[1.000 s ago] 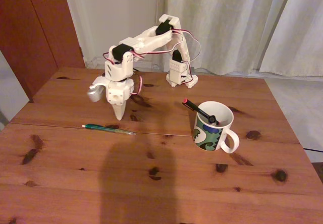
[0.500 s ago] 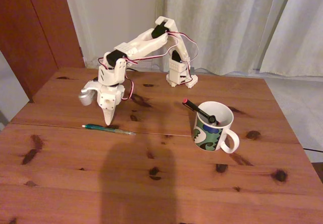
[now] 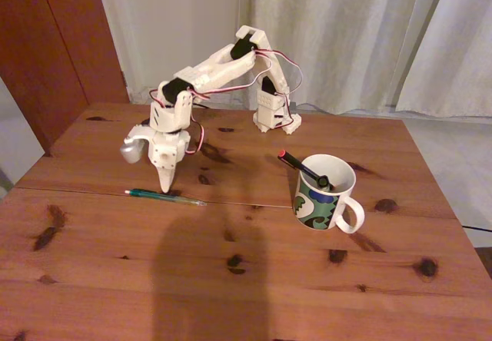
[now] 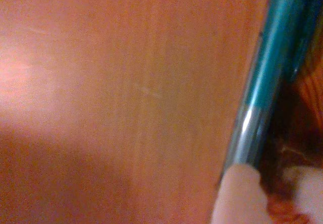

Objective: Clean up the desk and place the pens and markers into the cup

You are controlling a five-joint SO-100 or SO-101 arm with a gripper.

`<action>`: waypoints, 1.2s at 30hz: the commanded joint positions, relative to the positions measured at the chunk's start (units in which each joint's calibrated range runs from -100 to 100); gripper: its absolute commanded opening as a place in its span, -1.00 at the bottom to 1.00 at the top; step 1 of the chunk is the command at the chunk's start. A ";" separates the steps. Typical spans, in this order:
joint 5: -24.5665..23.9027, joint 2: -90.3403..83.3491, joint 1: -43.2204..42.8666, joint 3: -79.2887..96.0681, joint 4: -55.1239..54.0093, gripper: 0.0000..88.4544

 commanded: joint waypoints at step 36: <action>1.93 3.18 3.19 -9.88 -1.01 -0.66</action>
